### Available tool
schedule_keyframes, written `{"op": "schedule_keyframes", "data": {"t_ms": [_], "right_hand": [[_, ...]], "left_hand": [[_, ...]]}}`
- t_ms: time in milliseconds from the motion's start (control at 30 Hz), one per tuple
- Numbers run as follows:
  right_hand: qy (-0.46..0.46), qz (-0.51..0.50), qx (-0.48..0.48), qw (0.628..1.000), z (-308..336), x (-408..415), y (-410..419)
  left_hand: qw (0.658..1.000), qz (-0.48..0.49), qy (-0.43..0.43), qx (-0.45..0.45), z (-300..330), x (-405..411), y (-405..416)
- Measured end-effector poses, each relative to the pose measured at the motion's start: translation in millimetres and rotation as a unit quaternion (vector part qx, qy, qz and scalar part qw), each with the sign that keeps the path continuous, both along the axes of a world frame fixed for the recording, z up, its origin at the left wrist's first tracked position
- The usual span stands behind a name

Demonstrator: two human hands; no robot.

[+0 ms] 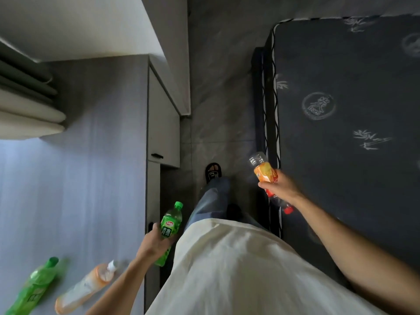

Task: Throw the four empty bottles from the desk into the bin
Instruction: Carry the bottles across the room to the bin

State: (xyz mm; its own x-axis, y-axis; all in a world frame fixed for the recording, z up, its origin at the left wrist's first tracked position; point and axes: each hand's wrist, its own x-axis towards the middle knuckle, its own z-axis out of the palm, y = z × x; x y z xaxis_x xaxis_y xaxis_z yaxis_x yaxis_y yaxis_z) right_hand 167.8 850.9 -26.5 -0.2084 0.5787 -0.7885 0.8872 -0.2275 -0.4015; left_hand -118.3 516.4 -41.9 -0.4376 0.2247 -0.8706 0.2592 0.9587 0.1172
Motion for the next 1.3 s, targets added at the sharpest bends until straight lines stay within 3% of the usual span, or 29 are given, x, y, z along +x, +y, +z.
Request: {"op": "schedule_keyframes", "data": {"t_ms": [133,333,467,533,633,767,1033,1300], "right_hand": [[-0.017,-0.002,-0.010,1.000,6,-22,35],[-0.055,-0.082,-0.040,0.994,14,-26,63],[-0.117,-0.212,-0.036,0.970,16,-30,89],[-0.079,-0.194,-0.043,0.977,21,-36,110],[-0.006,-0.234,0.024,0.972,22,-45,160],[-0.059,-0.116,-0.067,0.989,4,-52,248],[-0.039,-0.013,0.005,0.999,-5,-145,439],[0.014,-0.003,0.021,1.000,-9,-244,584]], "left_hand": [[1.000,-0.011,0.012,0.018,-3,-46,80],[0.998,-0.044,-0.005,0.054,5,-96,228],[0.992,-0.067,-0.023,0.104,7,-116,328],[0.990,-0.070,-0.021,0.118,6,-124,374],[0.990,-0.075,-0.002,0.115,5,-137,437],[0.993,-0.060,0.006,0.098,9,-156,493],[0.999,-0.025,0.019,0.026,12,-196,534],[0.998,0.050,0.011,-0.025,7,-234,590]]}}
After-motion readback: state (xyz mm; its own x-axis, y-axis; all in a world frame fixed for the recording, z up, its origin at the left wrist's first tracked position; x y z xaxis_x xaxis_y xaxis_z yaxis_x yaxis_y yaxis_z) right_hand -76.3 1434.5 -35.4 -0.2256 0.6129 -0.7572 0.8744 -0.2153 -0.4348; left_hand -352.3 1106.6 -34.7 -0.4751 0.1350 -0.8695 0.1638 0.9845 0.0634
